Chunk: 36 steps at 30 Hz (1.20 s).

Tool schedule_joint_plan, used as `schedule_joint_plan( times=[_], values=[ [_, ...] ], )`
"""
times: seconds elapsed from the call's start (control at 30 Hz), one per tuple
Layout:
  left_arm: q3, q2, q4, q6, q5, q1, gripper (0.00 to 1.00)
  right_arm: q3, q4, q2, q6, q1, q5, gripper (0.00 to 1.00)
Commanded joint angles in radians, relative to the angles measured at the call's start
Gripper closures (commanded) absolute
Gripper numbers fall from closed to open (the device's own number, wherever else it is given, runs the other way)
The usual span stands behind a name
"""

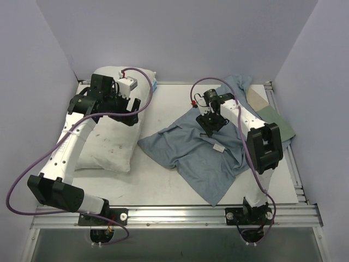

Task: Put the pillow into the pillowcase

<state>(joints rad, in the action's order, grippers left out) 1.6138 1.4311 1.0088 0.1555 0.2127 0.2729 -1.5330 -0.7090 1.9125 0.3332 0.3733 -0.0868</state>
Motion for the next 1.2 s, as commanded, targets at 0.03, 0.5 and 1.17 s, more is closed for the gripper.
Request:
schedule_joint_plan(
  times=[0.03, 0.5, 1.17],
  values=[
    [-0.008, -0.04, 0.025, -0.016, 0.042, -0.017, 0.03, -0.044, -0.004, 0.052, -0.005, 0.01, 0.041, 0.51],
    [-0.161, -0.077, -0.012, 0.094, 0.212, -0.009, 0.03, -0.022, 0.034, 0.048, 0.024, 0.007, 0.072, 1.0],
    [-0.318, 0.38, -0.441, 0.374, 0.077, 0.448, 0.35, -0.073, -0.147, -0.218, -0.063, -0.237, -0.359, 1.0]
  ],
)
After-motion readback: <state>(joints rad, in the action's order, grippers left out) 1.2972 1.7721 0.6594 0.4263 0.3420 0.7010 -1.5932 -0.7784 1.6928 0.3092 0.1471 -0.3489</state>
